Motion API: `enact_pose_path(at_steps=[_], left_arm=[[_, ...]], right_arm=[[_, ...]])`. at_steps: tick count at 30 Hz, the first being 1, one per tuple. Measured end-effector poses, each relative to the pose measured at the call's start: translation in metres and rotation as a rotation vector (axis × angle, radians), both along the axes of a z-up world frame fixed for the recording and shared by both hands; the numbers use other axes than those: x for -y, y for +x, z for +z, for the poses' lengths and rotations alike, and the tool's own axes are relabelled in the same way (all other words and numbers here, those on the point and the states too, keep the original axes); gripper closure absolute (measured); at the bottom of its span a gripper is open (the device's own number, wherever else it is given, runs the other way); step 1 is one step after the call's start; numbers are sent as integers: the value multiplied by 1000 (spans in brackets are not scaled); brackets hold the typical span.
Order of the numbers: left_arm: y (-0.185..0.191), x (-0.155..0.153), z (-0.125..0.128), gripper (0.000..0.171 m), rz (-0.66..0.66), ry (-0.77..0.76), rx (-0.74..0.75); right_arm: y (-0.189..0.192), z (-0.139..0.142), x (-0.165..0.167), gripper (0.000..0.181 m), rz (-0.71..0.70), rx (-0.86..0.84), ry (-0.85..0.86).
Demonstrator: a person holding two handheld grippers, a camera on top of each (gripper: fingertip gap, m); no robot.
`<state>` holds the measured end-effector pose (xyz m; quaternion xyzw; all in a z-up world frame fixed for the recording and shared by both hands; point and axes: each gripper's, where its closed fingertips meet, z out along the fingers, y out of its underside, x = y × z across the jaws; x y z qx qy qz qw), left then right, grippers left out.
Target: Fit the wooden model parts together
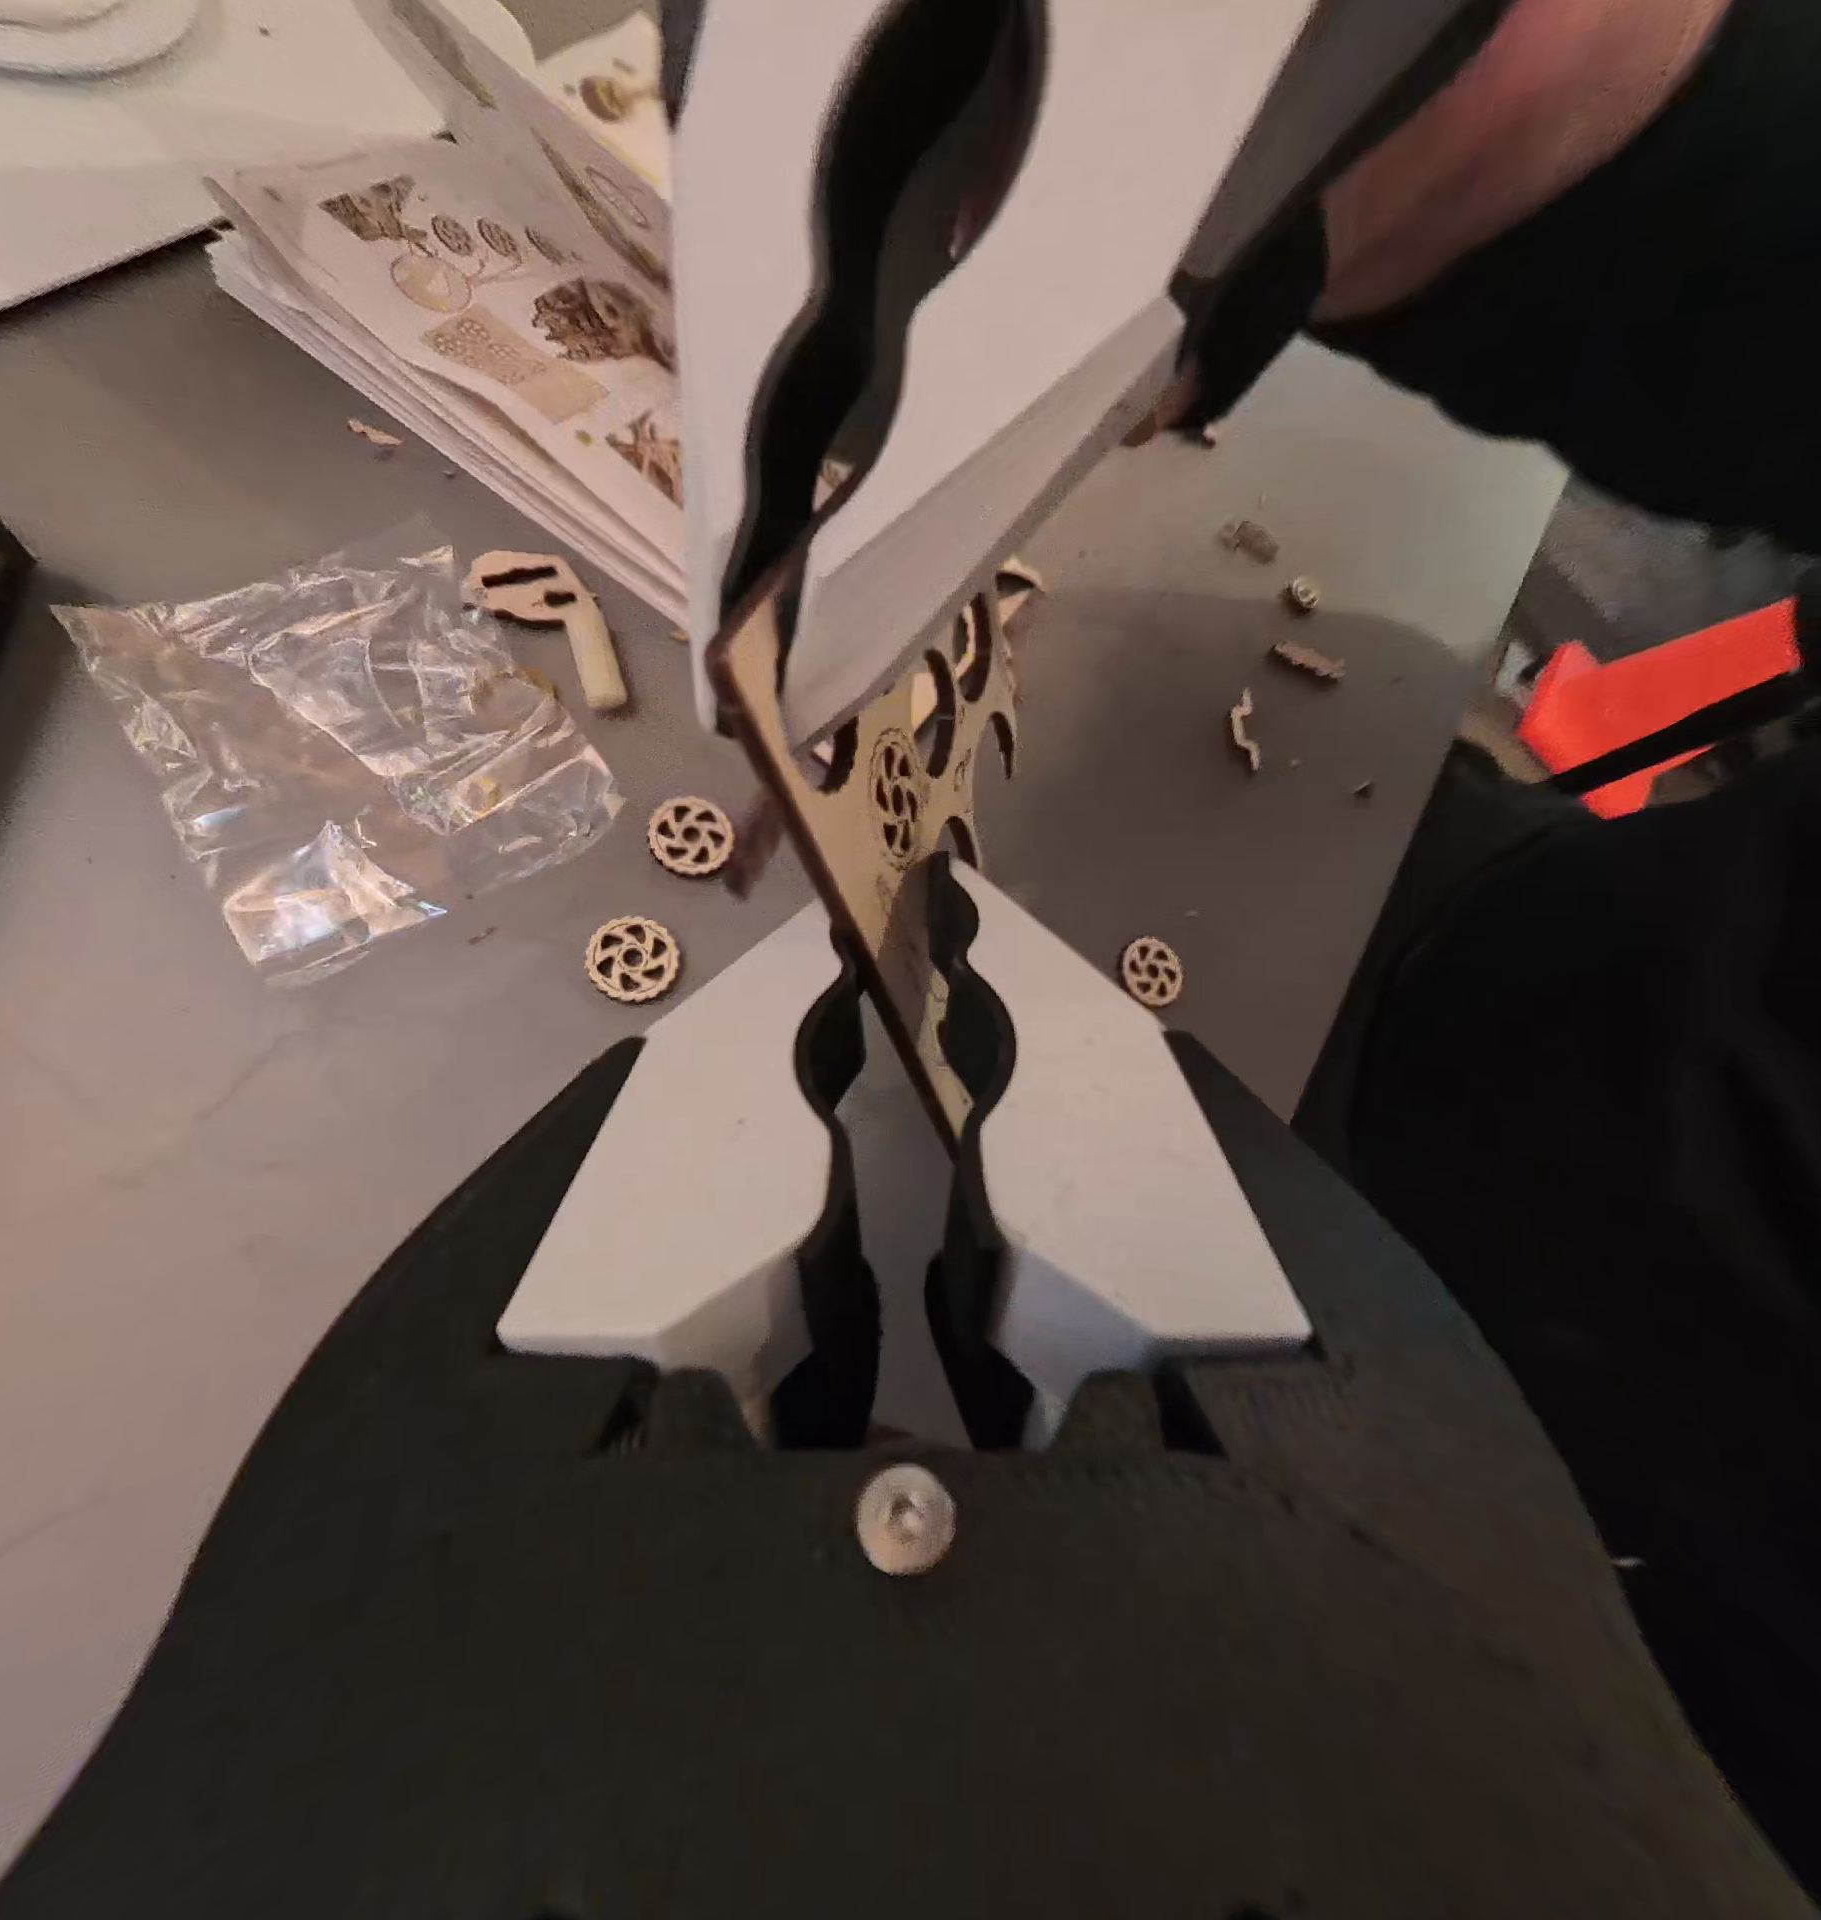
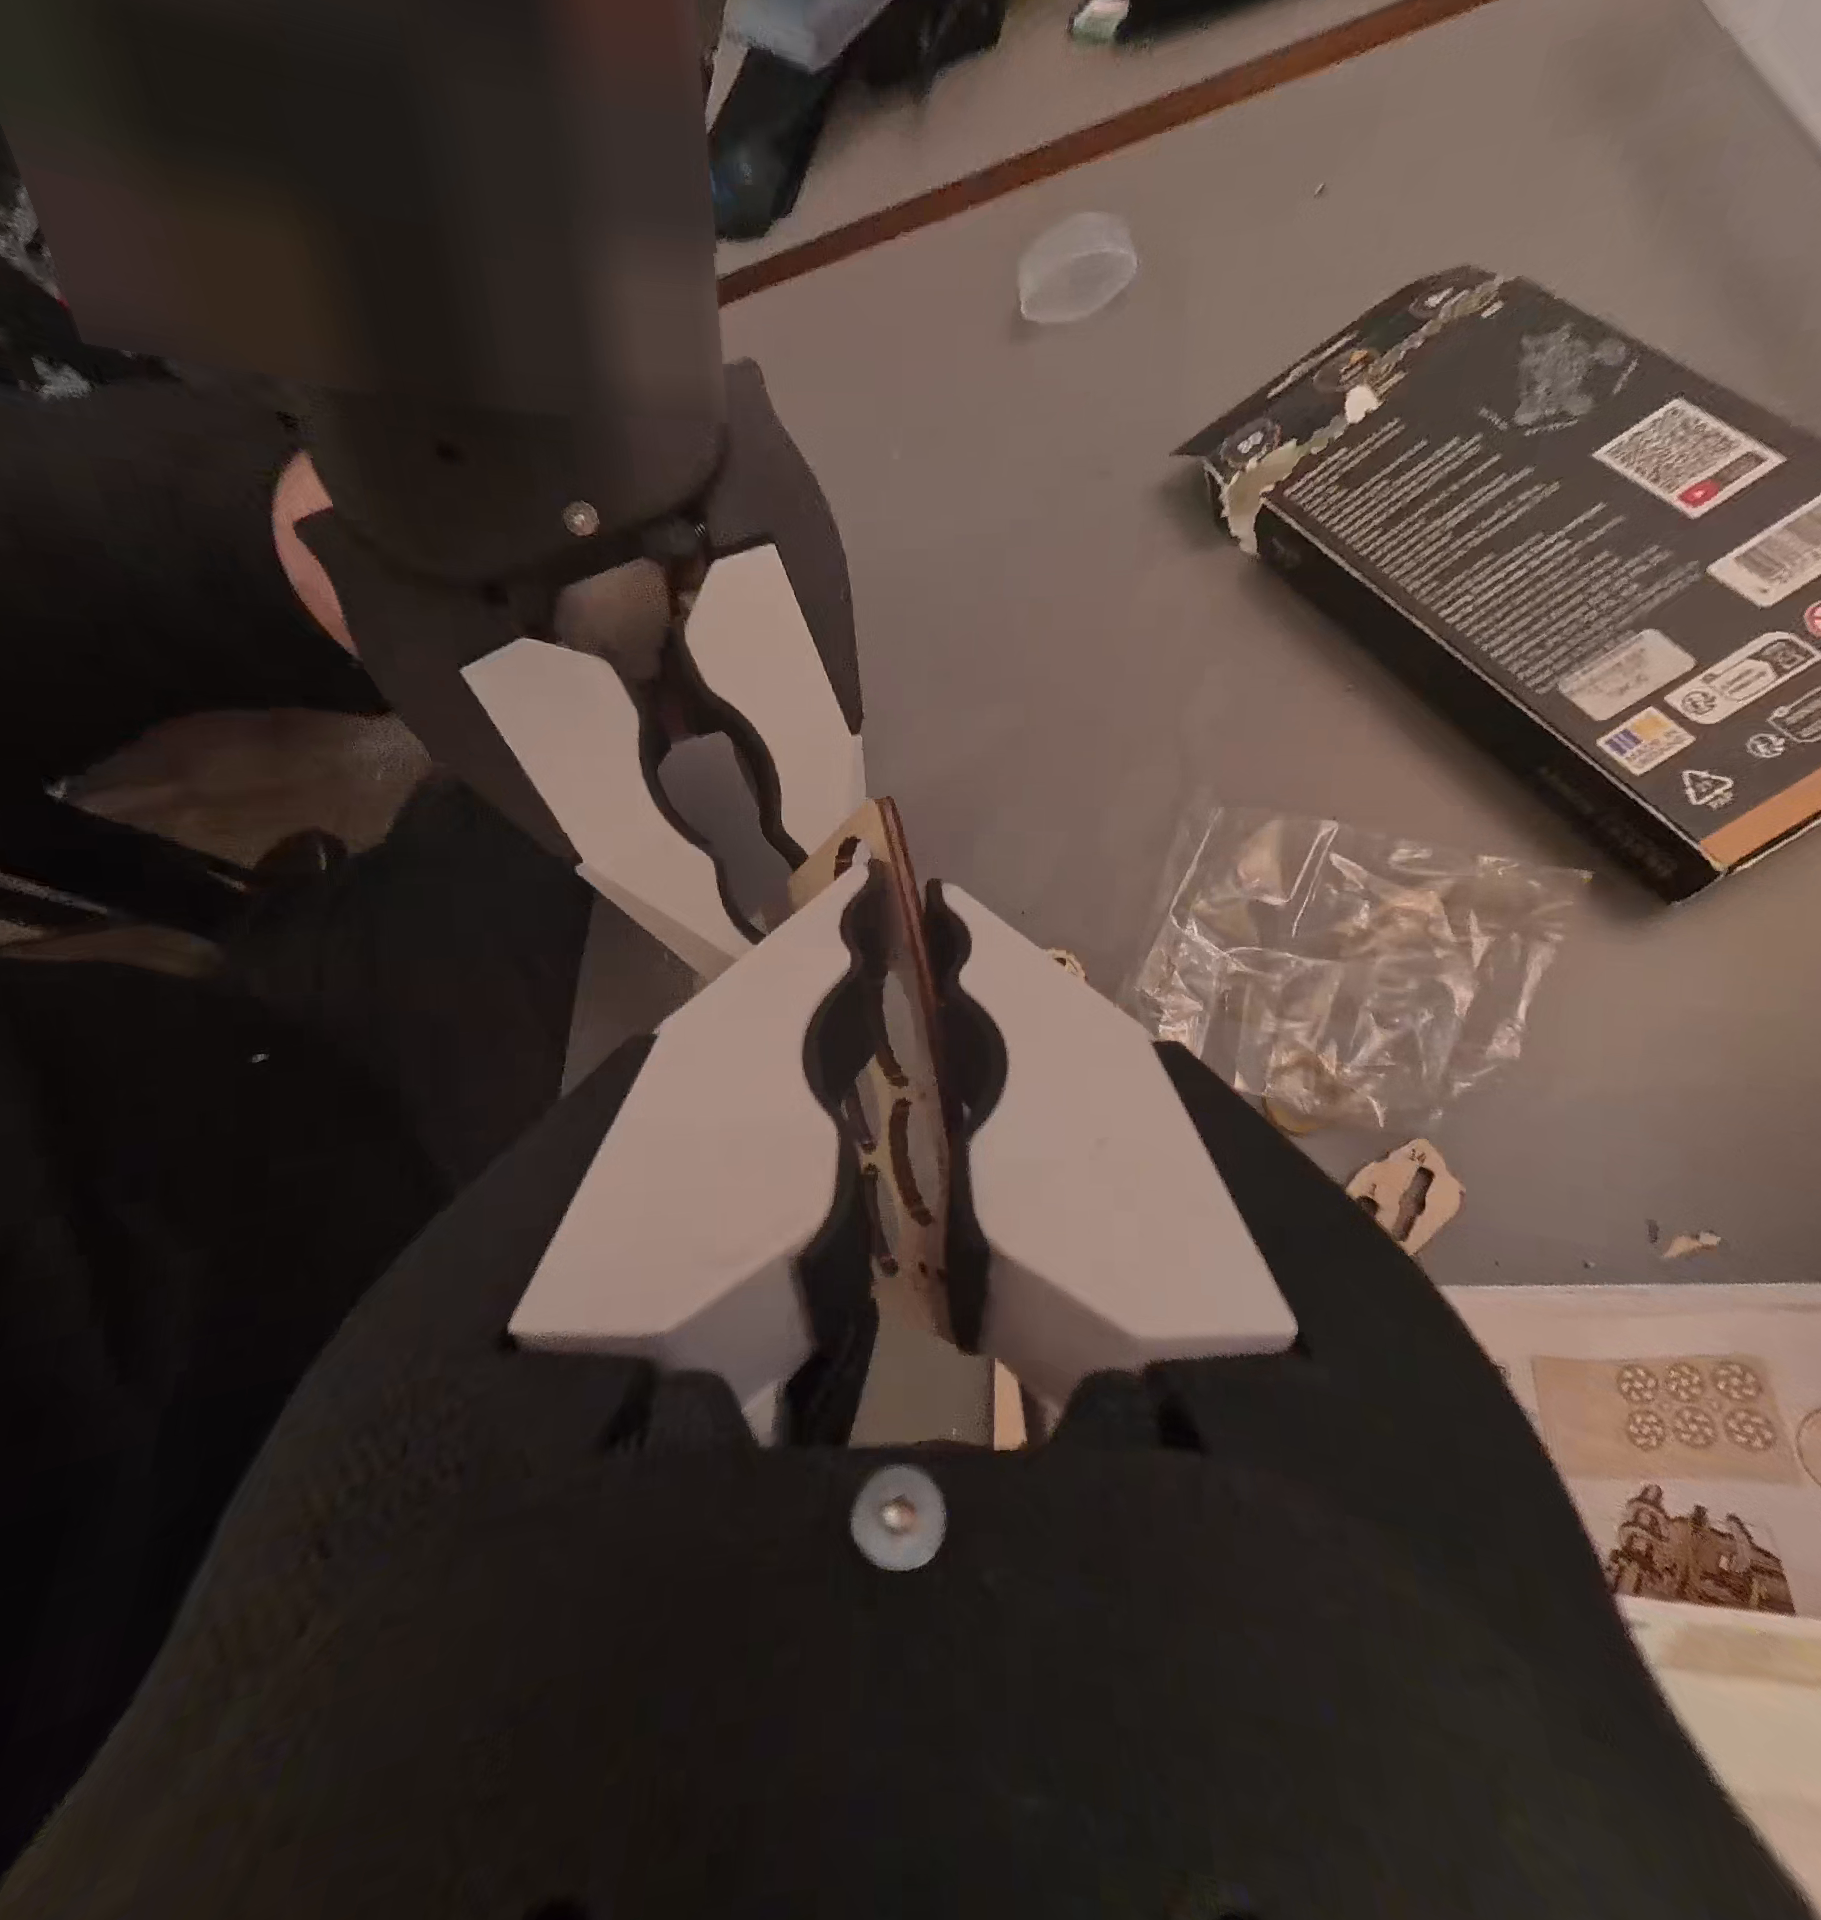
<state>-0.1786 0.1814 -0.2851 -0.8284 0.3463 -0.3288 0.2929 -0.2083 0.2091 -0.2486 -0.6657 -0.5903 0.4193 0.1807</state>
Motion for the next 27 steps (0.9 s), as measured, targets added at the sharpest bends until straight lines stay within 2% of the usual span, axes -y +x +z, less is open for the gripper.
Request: enact_pose_path(at_steps=[3,5,7,9,11,13,20,27], left_arm=[[1,3,3,166,-25,-22,29],[0,-1,5,167,1,-22,58],[0,1,4,168,-16,-56,58],[-4,-1,4,171,-1,-52,80],[-6,1,1,171,-19,-59,76],[-6,0,3,171,-21,-47,71],[-7,0,-2,171,-15,-48,70],[-11,-9,-8,170,57,-13,16]], right_arm=[[1,4,5,178,22,-20,-91],[2,6,-3,169,-10,-12,-24],[5,6,1,175,17,7,17],[8,9,2,163,28,9,21],[10,6,7,140,54,21,30],[13,-9,8,163,76,88,70],[14,-23,12,167,91,92,54],[13,-30,4,167,-19,93,61]])
